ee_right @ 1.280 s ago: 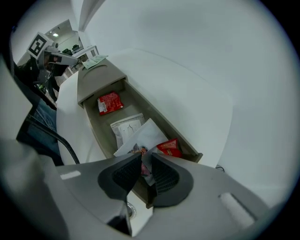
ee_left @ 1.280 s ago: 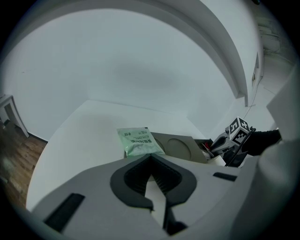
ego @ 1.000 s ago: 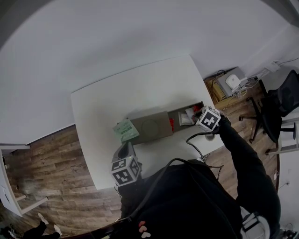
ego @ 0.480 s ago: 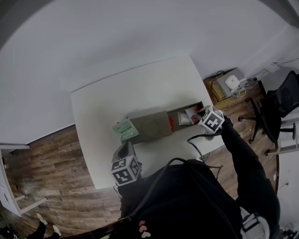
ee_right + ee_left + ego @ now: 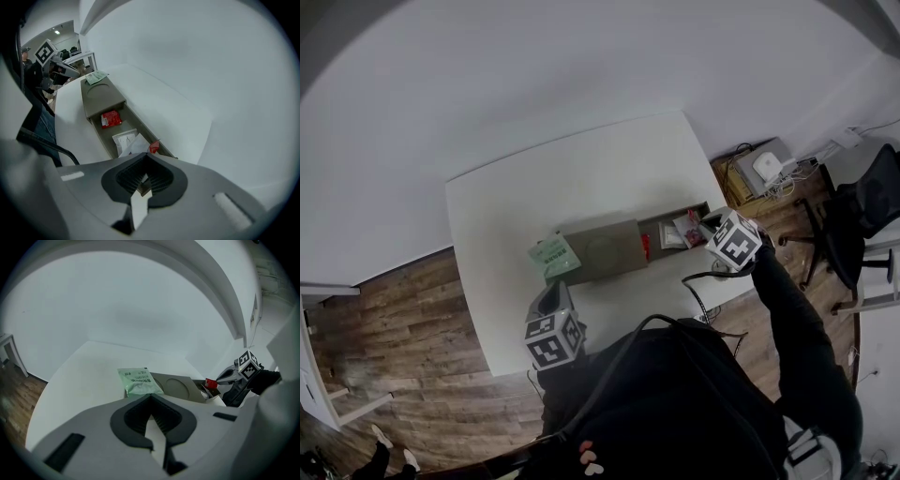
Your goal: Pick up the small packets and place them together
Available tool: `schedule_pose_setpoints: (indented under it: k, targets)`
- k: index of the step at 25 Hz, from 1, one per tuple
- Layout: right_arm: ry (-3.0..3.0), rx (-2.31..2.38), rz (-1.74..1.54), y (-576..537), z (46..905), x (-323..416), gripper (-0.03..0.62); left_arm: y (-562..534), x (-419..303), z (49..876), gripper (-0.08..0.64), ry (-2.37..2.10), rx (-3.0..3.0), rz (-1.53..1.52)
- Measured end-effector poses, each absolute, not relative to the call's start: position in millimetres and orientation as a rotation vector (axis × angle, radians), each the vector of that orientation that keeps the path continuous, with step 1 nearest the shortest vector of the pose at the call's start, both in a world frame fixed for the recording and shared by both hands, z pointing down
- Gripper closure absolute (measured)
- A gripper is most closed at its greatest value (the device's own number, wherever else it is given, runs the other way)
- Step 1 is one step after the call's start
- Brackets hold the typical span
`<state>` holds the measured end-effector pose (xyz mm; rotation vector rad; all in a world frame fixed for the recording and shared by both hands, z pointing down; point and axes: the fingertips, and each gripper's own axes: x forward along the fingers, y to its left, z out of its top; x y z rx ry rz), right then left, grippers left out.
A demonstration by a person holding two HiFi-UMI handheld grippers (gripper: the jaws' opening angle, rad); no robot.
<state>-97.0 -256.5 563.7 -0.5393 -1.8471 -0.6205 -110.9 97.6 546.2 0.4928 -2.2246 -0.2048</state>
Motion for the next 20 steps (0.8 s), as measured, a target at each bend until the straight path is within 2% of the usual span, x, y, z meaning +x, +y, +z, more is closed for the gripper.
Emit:
schedule_pose_setpoints:
  k: [8, 20]
  targets:
    - [-1.94, -0.549, -0.659, -243, 532, -110, 0.591, 103, -108, 547, 0.56, -2.229, 0.482, -0.211]
    - [-2.129, -0.707, -0.789, -164, 479, -147, 0.591, 112, -100, 545, 0.561, -2.237, 0.466, -0.219]
